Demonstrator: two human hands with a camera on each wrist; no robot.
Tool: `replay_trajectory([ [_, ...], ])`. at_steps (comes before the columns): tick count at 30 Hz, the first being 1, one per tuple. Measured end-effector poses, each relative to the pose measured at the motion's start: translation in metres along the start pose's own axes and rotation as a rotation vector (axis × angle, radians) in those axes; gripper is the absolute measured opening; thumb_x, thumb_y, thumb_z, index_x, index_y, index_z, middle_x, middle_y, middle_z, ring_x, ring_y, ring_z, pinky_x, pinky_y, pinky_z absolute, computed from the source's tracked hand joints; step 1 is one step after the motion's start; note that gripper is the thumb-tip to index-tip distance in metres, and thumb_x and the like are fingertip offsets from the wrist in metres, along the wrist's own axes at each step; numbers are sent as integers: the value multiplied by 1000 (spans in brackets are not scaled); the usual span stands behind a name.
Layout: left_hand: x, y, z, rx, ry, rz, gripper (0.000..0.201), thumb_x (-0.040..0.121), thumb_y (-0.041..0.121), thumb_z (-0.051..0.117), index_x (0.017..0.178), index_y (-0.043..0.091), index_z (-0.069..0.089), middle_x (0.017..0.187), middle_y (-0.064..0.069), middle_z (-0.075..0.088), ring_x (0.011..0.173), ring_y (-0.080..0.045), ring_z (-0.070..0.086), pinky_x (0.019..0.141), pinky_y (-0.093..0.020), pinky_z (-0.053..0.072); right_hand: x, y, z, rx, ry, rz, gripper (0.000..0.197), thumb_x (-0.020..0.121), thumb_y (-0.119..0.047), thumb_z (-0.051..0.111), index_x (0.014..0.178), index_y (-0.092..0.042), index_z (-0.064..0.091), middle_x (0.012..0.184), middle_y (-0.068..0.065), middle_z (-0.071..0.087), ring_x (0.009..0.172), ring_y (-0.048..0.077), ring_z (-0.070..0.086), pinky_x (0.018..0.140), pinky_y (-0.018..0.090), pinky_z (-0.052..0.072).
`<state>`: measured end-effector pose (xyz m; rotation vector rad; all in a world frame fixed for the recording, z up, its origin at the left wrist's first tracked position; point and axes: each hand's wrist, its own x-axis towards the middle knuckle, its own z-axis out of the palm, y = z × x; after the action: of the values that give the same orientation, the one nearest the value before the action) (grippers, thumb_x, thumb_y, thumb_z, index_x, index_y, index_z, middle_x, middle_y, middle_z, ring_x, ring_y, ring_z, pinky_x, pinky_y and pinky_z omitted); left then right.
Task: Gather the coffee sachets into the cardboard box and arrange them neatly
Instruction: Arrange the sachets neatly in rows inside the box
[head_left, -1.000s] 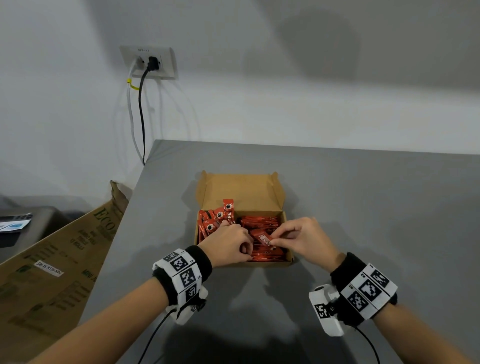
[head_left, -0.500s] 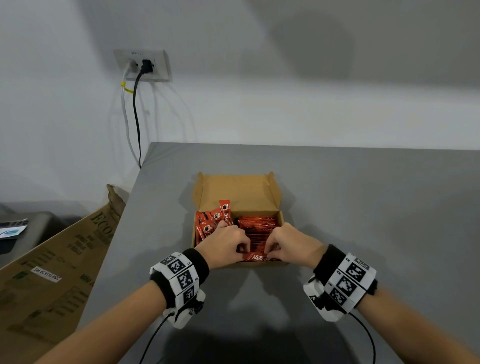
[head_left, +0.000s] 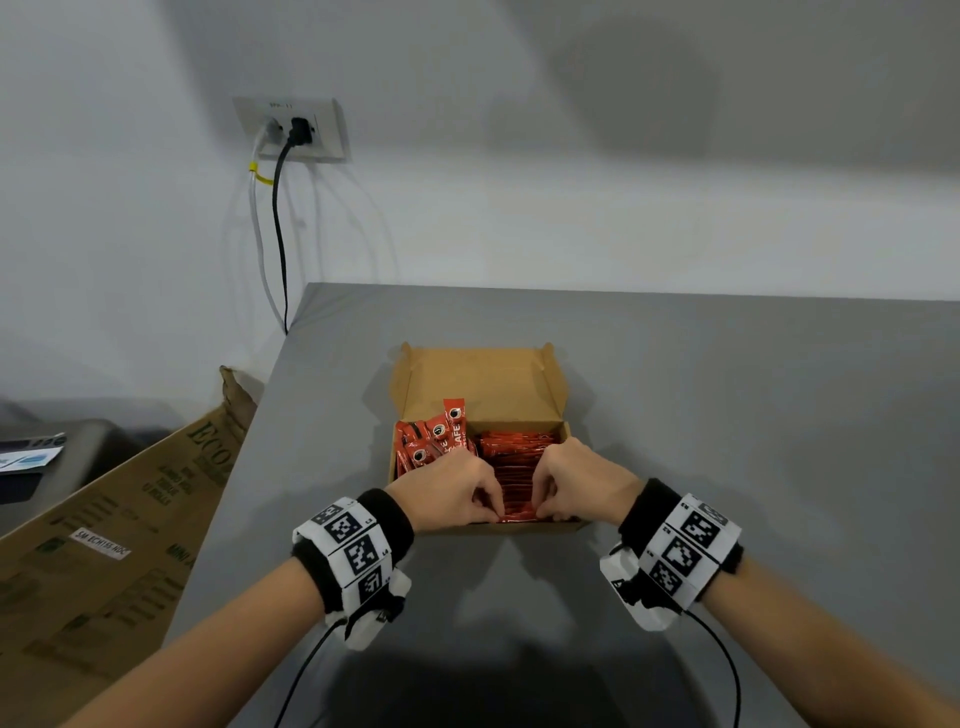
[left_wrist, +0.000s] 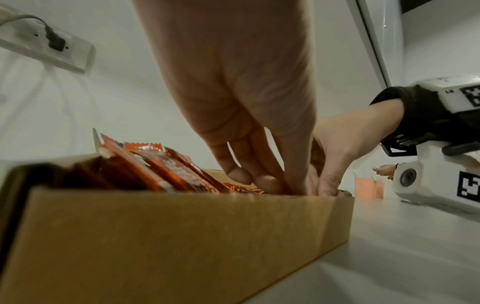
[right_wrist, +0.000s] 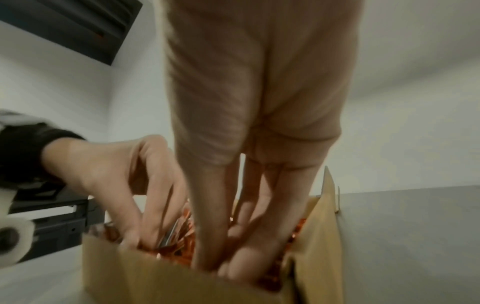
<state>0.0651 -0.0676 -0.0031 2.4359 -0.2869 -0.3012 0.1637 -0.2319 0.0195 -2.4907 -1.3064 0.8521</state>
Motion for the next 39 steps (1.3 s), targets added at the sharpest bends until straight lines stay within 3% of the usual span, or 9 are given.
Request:
replay_trajectory([
  [4,1,3,1,10,-11,-9,11,83,9,65,89,7,74,94,-2,70,82,-8,64,76,-5,45,-7,6,-1,-111,-20,12,10,76,-4,68,82,-9,75,86,6,72,77,21,66,71,27,53],
  [8,6,7,3,98,-55,-40,15,84,6,60,91,7,73,95,-2,69,83,-11,62,75,-7,40,-10,2,4,-234,-23,16,15,77,-9,64,84,-16,75,89,0,71,81,20,63,65,23,41],
  [13,4,8,-3,54,-77,-19,13,85,12,63,94,9,73,97,0,68,78,-4,58,71,-2,41,-11,3,-3,-167,-50,22,9,77,-14,68,82,-17,75,86,-2,72,79,16,64,70,25,48],
  [17,3,2,-4,13,-8,-64,12,82,14,69,92,9,73,93,-1,69,73,-7,61,66,-5,44,-15,7,-4,-144,1,39,5,76,-18,70,79,-19,75,83,-4,71,76,14,64,65,21,42],
  [21,2,2,5,93,-52,-39,12,84,11,63,90,9,74,92,0,71,79,-6,63,79,-18,50,-16,11,2,-153,-3,34,9,77,-14,67,80,-17,75,84,-3,72,75,14,64,64,19,41],
  [25,-1,-1,-6,87,142,-70,13,87,16,62,95,12,72,93,3,68,69,3,52,69,-5,44,-18,29,-12,33,175,75,9,82,-15,68,88,-16,75,89,-5,71,76,2,58,73,12,44],
  [28,-1,-6,-10,144,298,-88,21,89,18,60,108,14,67,105,2,63,88,-4,54,85,-15,44,-17,38,-10,-24,379,116,18,85,-21,66,102,-19,71,100,-1,65,97,13,56,90,28,44],
  [31,6,-5,-2,204,210,-88,26,92,21,56,116,14,64,119,2,59,111,-9,51,97,-17,35,-14,29,0,-112,327,112,24,83,-31,67,106,-25,69,97,-4,48,103,17,45,92,33,39],
  [39,14,-2,9,192,188,-68,19,91,19,57,101,12,71,110,0,63,103,-10,55,97,-19,35,-11,21,11,-131,225,97,16,83,-34,66,97,-29,73,96,-8,46,103,16,45,90,33,37],
])
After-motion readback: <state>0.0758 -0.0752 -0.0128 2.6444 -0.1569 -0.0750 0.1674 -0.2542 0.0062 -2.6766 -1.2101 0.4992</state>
